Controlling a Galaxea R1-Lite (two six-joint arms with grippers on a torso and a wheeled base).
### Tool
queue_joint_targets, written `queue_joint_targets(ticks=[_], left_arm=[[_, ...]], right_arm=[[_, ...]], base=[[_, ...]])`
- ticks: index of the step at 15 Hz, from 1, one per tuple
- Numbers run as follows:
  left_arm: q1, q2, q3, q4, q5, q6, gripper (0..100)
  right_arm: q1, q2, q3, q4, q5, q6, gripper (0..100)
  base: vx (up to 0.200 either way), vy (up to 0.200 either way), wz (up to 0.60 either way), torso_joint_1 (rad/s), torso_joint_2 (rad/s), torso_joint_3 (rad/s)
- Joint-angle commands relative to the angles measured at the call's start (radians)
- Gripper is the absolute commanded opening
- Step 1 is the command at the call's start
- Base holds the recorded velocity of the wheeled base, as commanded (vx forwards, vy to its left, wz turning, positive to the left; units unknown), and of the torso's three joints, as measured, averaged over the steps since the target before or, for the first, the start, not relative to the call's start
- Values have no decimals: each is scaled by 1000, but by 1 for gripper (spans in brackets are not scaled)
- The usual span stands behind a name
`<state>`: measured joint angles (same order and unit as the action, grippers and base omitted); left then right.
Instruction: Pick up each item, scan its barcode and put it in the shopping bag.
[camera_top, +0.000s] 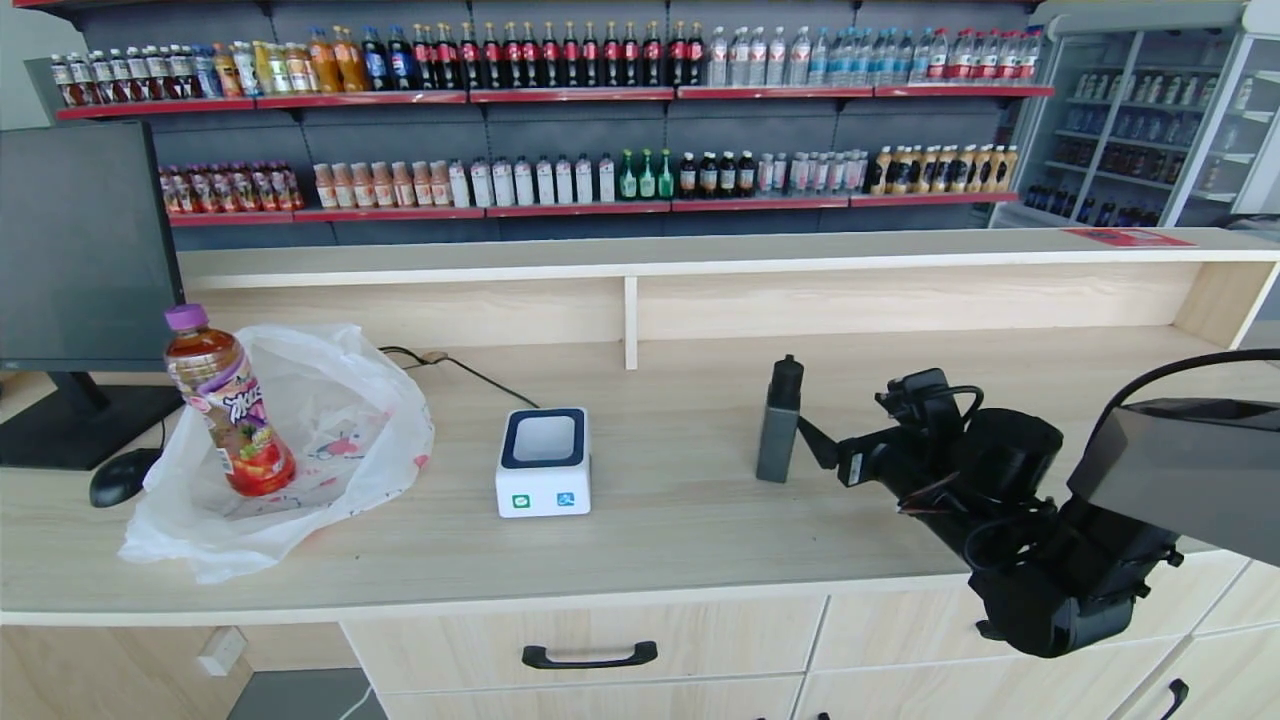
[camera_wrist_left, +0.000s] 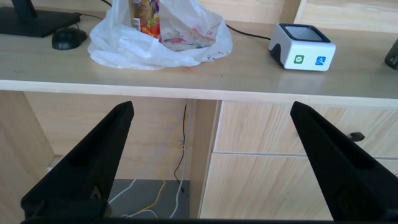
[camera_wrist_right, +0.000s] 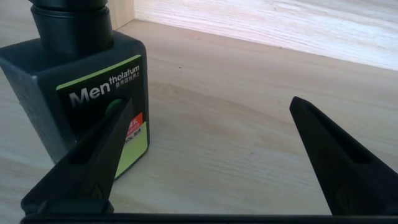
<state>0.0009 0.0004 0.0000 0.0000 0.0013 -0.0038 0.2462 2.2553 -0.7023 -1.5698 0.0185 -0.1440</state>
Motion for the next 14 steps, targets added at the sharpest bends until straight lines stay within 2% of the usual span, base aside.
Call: queue_joint_targets(ticks=[1,10,14], left_arm=[[1,0,0,0,0,-1,100],[1,0,0,0,0,-2,100],[1,1,0,0,0,-2,100]], right_arm=[[1,12,-5,-1,3,-2,100],[-1,21,-26,-1,3,-2,100],[-2,10,4,-1,3,-3,100]], base=[[0,0,0,0,0,0],[0,0,0,0,0,0],[0,0,0,0,0,0]])
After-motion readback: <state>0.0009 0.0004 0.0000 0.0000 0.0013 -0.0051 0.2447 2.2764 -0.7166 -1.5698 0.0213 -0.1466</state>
